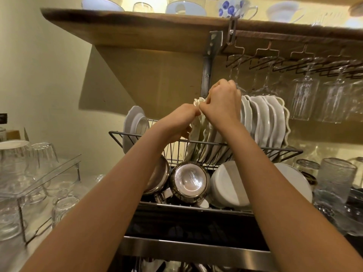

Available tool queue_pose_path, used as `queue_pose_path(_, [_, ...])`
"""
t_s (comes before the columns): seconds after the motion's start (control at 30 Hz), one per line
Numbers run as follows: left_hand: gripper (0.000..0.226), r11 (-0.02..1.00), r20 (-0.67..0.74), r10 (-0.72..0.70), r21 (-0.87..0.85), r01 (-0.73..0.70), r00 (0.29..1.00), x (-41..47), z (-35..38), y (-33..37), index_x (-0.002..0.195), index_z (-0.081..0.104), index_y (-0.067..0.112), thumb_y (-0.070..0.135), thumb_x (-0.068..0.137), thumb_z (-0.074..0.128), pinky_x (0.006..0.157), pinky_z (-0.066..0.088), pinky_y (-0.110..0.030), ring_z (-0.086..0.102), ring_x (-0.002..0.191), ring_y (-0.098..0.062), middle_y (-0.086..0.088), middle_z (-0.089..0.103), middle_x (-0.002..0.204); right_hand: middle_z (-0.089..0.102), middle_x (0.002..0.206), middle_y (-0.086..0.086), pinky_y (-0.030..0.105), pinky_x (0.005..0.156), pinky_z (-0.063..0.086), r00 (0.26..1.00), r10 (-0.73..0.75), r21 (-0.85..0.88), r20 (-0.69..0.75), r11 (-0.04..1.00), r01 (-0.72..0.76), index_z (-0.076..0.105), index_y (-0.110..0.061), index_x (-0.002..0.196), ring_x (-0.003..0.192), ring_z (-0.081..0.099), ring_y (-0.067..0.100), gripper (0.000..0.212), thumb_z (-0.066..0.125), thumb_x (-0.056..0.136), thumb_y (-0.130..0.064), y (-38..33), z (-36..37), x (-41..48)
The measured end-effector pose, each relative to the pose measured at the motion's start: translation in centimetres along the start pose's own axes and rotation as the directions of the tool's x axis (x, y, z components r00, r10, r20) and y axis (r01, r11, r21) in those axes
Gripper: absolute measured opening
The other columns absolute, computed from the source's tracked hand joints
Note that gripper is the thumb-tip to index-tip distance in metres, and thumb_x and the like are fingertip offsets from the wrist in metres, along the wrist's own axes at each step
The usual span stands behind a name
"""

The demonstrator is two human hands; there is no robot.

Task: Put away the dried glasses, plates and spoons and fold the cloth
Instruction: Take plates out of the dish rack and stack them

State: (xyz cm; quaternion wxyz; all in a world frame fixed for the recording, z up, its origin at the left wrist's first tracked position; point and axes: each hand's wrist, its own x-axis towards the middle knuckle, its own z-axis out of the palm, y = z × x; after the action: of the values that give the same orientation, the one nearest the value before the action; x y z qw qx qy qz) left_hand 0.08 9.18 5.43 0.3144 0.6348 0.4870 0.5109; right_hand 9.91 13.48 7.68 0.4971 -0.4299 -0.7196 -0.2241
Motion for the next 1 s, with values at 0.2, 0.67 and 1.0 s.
queue_pose_path(0.2, [0.021,0.999,-0.012,0.027,0.026,-0.026,1.0,0.0,0.3,0.4,0.097,0.052,0.009,0.014,0.097,0.031,0.05,0.044,-0.024,0.052,0.055,-0.015,-0.004,0.055,0.071,0.058,0.109,0.007,0.033,0.089,0.036,1.0,0.006,0.028,0.003,1.0,-0.006,0.069,-0.006,0.091,0.107,0.045,0.021,0.019,0.064,0.08,-0.022,-0.3,-0.1,0.2])
queue_pose_path(0.67, [0.027,0.998,-0.08,0.057,-0.01,-0.058,0.995,-0.2,0.5,0.5,0.096,0.054,0.004,-0.004,0.085,0.031,0.05,0.035,-0.022,0.041,0.052,-0.015,-0.005,0.043,0.065,0.058,0.105,0.007,0.033,0.09,0.035,0.999,0.027,0.042,0.021,0.999,-0.027,0.069,-0.007,0.084,0.106,0.046,0.023,0.018,0.064,0.079,-0.024,-0.1,-0.2,0.3])
queue_pose_path(1.0, [0.02,0.999,-0.012,0.034,0.026,-0.034,0.999,-0.4,0.3,0.3,0.099,0.055,0.006,0.002,0.094,0.036,0.051,0.043,-0.022,0.049,0.06,-0.014,-0.005,0.053,0.075,0.057,0.112,0.005,0.035,0.094,0.034,0.998,0.066,0.064,0.013,0.996,-0.067,0.07,-0.01,0.088,0.11,0.044,0.021,0.026,0.055,0.087,-0.031,0.8,0.1,-0.4])
